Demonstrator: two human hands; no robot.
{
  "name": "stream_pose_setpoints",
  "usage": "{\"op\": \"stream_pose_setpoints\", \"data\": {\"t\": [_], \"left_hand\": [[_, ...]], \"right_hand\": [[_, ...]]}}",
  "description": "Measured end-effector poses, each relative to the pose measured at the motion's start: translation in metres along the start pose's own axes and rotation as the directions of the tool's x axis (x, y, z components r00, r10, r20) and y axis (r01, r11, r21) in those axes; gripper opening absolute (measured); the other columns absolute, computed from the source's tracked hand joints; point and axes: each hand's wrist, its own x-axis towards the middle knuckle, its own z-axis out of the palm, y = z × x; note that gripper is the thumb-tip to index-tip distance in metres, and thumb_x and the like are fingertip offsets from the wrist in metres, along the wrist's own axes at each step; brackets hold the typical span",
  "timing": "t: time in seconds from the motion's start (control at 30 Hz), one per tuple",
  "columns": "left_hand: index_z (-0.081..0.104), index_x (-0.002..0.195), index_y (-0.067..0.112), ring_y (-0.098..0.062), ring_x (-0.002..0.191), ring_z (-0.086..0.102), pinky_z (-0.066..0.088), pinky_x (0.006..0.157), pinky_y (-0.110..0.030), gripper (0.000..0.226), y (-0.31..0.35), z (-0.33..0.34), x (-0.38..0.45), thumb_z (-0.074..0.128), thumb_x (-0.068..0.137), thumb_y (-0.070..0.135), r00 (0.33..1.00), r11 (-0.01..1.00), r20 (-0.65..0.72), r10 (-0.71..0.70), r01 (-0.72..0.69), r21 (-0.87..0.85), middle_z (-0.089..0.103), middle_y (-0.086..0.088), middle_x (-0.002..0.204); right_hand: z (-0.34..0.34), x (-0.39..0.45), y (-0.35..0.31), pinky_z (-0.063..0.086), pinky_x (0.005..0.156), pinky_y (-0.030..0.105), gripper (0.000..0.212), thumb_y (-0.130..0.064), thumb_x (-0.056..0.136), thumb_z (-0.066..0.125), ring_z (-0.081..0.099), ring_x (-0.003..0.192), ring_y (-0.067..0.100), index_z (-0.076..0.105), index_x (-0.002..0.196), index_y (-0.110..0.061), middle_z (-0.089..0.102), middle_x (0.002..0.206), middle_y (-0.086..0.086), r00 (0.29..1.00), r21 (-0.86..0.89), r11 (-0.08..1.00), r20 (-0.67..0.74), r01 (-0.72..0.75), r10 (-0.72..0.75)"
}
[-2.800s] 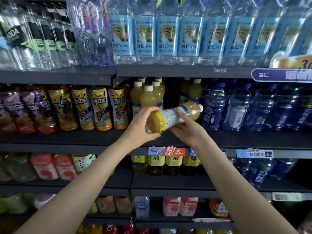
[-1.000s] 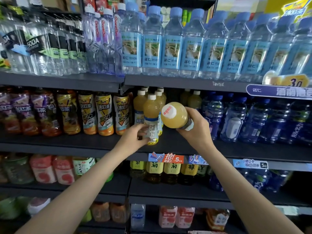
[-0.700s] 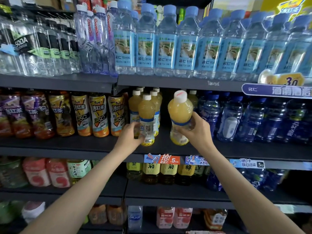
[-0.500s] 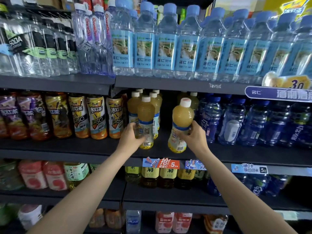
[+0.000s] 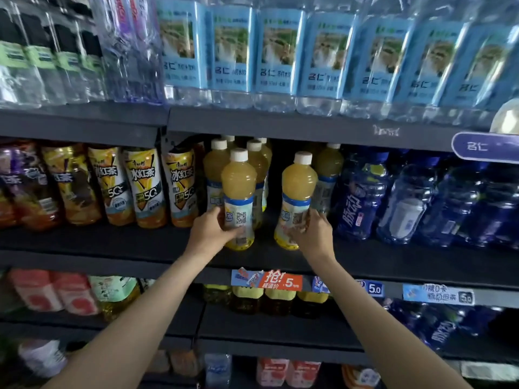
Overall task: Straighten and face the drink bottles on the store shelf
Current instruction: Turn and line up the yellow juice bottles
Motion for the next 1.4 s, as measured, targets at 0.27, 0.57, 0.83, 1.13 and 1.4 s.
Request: {"op": "stream_pose_setpoints", "data": {"t": [0.27,0.57,0.83,1.13,1.4], "left_hand": [[0.061,0.109,0.007,-0.017,0.1,0.063,0.051,0.087,-0.04,0.055,-0.002,0.0,-0.002,0.083,0.065,0.031,1.0,0.998,0.007,0.014,-0.014,-0.065,0.068,-0.006,0.109],[0.06,0.113,0.007,-0.017,0.104,0.062,0.05,0.089,-0.036,0.05,0.008,0.004,0.001,0.08,0.071,0.027,0.997,0.999,0.064,0.031,-0.031,0.011,0.066,-0.005,0.115],[0.048,0.123,0.006,-0.021,0.117,0.053,0.042,0.094,-0.026,0.045,0.048,0.059,0.01,0.066,0.086,0.024,0.988,0.99,0.133,0.083,-0.097,0.106,0.057,-0.009,0.125],[0.039,0.127,0.002,-0.028,0.115,0.054,0.043,0.093,-0.033,0.041,0.067,0.093,0.03,0.057,0.092,0.016,0.999,0.965,0.038,-0.022,0.012,0.261,0.053,-0.014,0.126],[0.038,0.125,0.003,-0.027,0.115,0.054,0.045,0.092,-0.035,0.042,0.07,0.097,0.038,0.058,0.091,0.016,0.997,0.962,0.038,-0.064,0.052,0.267,0.055,-0.014,0.125]], "right_hand": [[0.038,0.048,-0.015,0.05,0.086,0.041,0.04,-0.02,0.081,0.074,0.06,0.104,0.03,0.056,0.113,-0.002,0.063,0.113,0.015,0.999,0.092,0.995,-0.025,-0.033,0.036],[0.038,0.063,-0.015,0.043,0.09,0.034,0.041,-0.014,0.087,0.065,0.054,0.115,0.032,0.051,0.123,0.0,0.06,0.122,0.017,0.998,0.051,0.997,0.046,-0.052,0.05],[-0.001,0.055,0.025,0.041,0.087,0.034,0.046,-0.002,0.086,0.061,0.051,0.116,0.037,0.045,0.129,0.004,0.056,0.123,0.024,0.99,-0.076,0.988,0.022,-0.136,0.138],[0.001,0.077,0.024,0.038,0.094,0.036,0.062,-0.007,0.086,0.066,0.045,0.12,0.039,0.032,0.136,0.007,0.043,0.133,0.027,0.983,-0.006,0.989,-0.111,-0.149,0.147],[0.029,0.101,0.022,0.023,0.112,0.043,0.067,-0.006,0.093,0.051,0.019,0.14,0.037,0.012,0.147,-0.001,0.014,0.152,0.023,0.911,-0.087,0.932,-0.262,-0.351,0.318]]}}
